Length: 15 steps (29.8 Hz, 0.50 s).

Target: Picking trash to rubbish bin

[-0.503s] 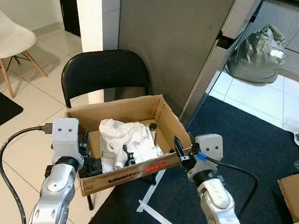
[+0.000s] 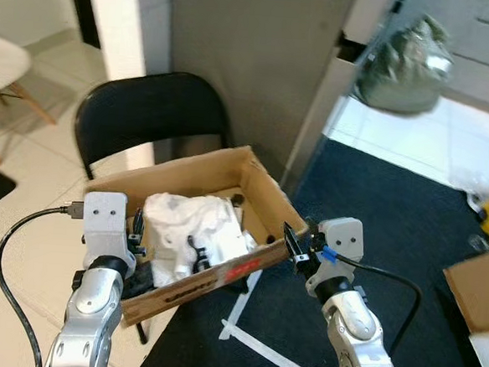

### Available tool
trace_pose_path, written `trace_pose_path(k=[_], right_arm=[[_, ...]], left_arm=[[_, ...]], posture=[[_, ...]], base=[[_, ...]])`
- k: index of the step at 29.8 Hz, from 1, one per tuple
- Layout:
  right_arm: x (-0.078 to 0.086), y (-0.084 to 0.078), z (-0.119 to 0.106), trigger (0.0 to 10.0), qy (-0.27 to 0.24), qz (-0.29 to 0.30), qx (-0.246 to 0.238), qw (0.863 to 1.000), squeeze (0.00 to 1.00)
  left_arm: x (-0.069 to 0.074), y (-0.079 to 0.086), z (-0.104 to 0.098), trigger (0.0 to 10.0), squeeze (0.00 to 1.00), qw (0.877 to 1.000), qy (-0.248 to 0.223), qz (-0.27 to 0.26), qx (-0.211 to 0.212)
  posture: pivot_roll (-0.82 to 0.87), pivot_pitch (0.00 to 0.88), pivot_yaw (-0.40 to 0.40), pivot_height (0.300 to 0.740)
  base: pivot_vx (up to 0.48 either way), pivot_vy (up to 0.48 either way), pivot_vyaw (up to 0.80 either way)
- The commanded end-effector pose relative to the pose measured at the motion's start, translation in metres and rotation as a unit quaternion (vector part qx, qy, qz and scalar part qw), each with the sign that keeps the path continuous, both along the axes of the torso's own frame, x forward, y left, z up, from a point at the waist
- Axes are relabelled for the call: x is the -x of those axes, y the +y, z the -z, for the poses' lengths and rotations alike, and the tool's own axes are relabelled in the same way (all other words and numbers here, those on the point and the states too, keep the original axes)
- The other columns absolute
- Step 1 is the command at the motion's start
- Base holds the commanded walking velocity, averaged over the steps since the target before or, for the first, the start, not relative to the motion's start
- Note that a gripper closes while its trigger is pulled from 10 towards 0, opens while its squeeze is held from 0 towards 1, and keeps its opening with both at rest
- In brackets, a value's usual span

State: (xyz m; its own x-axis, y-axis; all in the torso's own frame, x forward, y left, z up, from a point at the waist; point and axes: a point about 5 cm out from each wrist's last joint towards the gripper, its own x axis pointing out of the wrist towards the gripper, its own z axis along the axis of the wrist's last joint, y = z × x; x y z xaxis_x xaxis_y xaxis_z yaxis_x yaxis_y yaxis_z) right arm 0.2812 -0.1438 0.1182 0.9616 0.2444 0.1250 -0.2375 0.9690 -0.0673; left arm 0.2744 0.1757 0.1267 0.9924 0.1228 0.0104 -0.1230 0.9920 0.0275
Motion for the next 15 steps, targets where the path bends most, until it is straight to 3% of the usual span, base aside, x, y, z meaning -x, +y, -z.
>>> trace_pose_path(k=[1, 15], right_arm=[[0.002, -0.0017, 0.0026, 10.0, 0.009, 0.001, 0.0, 1.0, 0.0], [0.0026, -0.0021, 0.0029, 10.0, 0.012, 0.002, -0.002, 1.0, 0.0]], left_arm=[[0.0016, -0.0031, 0.0049, 10.0, 0.0, 1.0, 0.008, 0.003, 0.005], [0.0014, -0.004, 0.005, 10.0, 0.0, 1.0, 0.009, 0.005, 0.007]], posture=[[-0.01, 0.138, -0.056, 0.74], [-0.02, 0.14, -0.056, 0.74]], base=[[0.0, 0.0, -0.67], [0.0, 0.0, -0.67]])
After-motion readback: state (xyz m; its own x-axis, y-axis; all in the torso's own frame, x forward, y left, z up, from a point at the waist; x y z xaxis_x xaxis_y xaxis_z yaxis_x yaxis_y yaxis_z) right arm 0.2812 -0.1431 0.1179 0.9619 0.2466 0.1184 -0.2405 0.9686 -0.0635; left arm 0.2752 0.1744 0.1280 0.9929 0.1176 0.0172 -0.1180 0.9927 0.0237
